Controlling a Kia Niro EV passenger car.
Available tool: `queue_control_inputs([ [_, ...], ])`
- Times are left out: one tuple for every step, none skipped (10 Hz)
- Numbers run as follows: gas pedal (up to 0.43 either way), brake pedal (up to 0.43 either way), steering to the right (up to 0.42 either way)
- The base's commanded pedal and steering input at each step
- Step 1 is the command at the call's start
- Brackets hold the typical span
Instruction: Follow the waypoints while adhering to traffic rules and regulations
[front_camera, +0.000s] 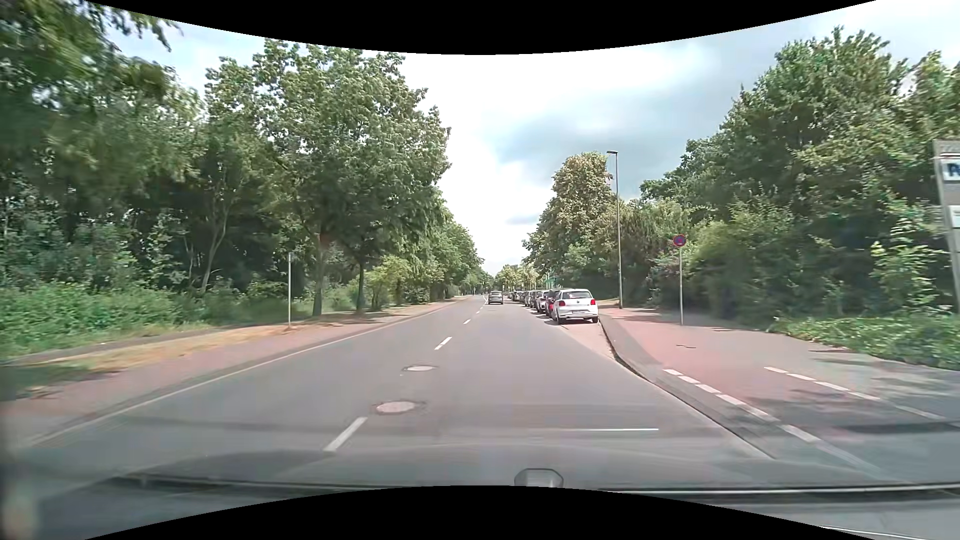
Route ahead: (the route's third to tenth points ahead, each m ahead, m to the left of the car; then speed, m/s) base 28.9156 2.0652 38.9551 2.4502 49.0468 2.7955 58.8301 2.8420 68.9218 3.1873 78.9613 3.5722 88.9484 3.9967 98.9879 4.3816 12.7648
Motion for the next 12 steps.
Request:
queue_control_inputs([
  [0.15, 0.012, -0.004],
  [0.15, 0.012, -0.004],
  [0.15, 0.012, -0.004],
  [0.15, 0.012, -0.003],
  [0.15, 0.018, -0.003],
  [0.15, 0.018, -0.003],
  [0.15, 0.012, -0.003],
  [0.15, 0.018, -0.003],
  [0.15, 0.018, -0.002],
  [0.15, 0.018, -0.003],
  [0.15, 0.018, -0.003],
  [0.15, 0.012, -0.003],
])
